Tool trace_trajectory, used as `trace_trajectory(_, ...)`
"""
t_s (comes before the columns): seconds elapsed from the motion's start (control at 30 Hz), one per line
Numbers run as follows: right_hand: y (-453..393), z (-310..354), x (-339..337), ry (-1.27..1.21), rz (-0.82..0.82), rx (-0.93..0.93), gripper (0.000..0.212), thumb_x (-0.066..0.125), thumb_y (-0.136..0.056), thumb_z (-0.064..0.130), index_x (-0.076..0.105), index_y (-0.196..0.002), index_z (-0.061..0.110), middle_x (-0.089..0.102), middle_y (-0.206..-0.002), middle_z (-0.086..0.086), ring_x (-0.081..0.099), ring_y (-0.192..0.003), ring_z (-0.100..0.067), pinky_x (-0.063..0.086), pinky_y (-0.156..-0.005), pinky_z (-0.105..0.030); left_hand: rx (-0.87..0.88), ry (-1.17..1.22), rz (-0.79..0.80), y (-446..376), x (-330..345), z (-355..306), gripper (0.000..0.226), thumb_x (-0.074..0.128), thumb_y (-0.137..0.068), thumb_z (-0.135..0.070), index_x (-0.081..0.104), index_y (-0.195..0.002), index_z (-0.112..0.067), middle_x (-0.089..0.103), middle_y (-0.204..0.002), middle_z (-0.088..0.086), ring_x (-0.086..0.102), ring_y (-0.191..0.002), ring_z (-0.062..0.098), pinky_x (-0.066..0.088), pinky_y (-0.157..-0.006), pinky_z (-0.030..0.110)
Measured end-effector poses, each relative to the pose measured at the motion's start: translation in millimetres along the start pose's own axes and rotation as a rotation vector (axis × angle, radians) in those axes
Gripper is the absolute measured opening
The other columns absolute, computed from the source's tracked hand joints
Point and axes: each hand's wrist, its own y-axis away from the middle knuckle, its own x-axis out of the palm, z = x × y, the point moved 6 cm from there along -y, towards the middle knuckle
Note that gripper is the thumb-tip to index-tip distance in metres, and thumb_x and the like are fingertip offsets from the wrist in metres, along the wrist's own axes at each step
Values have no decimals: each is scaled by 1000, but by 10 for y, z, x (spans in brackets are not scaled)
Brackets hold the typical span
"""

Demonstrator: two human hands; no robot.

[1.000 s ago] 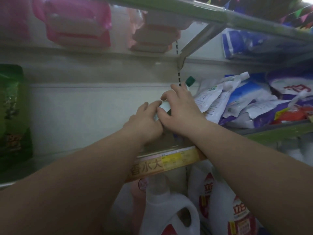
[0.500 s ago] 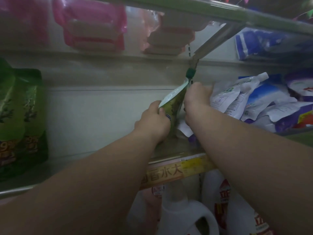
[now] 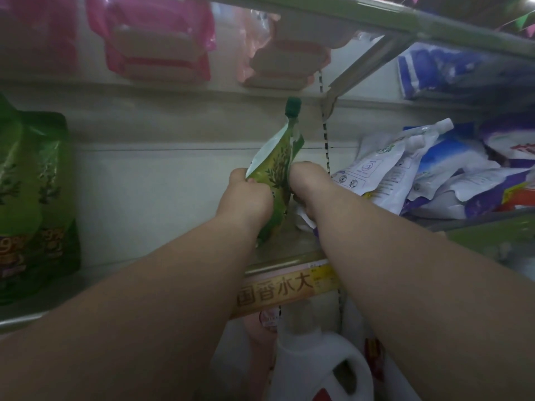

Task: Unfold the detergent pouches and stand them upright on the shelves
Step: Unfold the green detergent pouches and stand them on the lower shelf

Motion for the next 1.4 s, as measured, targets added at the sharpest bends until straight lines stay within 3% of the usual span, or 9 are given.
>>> trace_trajectory(0.1, 68, 16, 48, -162, 48, 36, 50, 43, -103, 14, 39, -153, 10, 57, -116, -13, 56, -108, -33, 49, -92, -42, -86, -38, 16, 76, -15, 10, 45, 39, -97, -16, 30, -139, -29, 52, -101, 10, 56, -89, 30, 54, -86, 44)
trace_trajectory(0.2, 114, 35, 91, -87, 122, 0, 52, 43, -106, 27, 35, -156, 13, 56, -139, -14, 55, -119, -33, 43, -93, -38, -145, 26, -20, 131, -68, -11, 38, 40, -92, -19, 34, -129, -21, 53, -99, 11, 58, -88, 32, 56, -91, 48)
trace_trajectory(0.37, 221, 100, 255, -88, 255, -105, 57, 44, -104, 50, 40, -157, 29, 55, -150, -11, 57, -132, -34, 45, -114, -46, -260, 167, -169, -102, -241, 159, 69, 43, -66, -28, 52, -132, -10, 67, -116, 20, 69, -98, 41, 59, -89, 48)
trace_trajectory(0.5, 183, 42, 422, 83, 317, -102, 59, 52, -95, 38, 45, -151, 20, 60, -140, -14, 65, -119, -34, 55, -104, -52, -256, 232, -147, -37, -421, 184, 30, 39, -96, -18, 61, -116, -10, 70, -97, 13, 67, -78, 27, 49, -60, 30)
trace_trajectory(0.63, 204, 76, 508, 201, 378, -144, 35, 48, -99, 19, 60, -131, 11, 67, -123, -17, 71, -103, -34, 63, -92, -49, -252, 233, -163, -51, -475, 257, 34, 37, -97, -19, 63, -116, -12, 71, -99, 12, 68, -80, 27, 52, -62, 33)
trace_trajectory(0.93, 142, 54, 519, 190, 391, -162, 42, 51, -99, 24, 53, -139, 15, 66, -124, -16, 71, -101, -35, 63, -91, -47, -386, -102, -178, -328, -488, 383, 58, 64, -87, -18, 48, -142, -9, 54, -95, 18, 53, -74, 37, 42, -52, 36)
trace_trajectory(1.17, 267, 117, 441, 168, 320, -183, 46, 46, -101, 22, 51, -147, 18, 60, -140, -13, 57, -114, -30, 48, -89, -38, -347, 47, -133, -6, -463, 351, 64, 67, -83, -28, 34, -138, -19, 58, -114, 10, 60, -102, 32, 56, -90, 47)
trace_trajectory(1.27, 214, 61, 446, -46, 322, -44, 58, 45, -102, 18, 40, -159, 21, 50, -156, -12, 52, -136, -34, 46, -107, -39, -368, 57, -89, 3, -429, 291, 71, 82, -82, -43, 32, -128, -22, 54, -102, 2, 57, -86, 22, 54, -69, 37)
trace_trajectory(1.4, 233, -33, 515, -105, 395, 64, 55, 47, -102, 16, 43, -157, 18, 54, -150, -12, 56, -134, -36, 51, -111, -51, -324, -69, -36, 29, -501, 143, 73, 84, -82, -51, 34, -126, -21, 49, -93, -3, 49, -75, 11, 38, -53, 28)
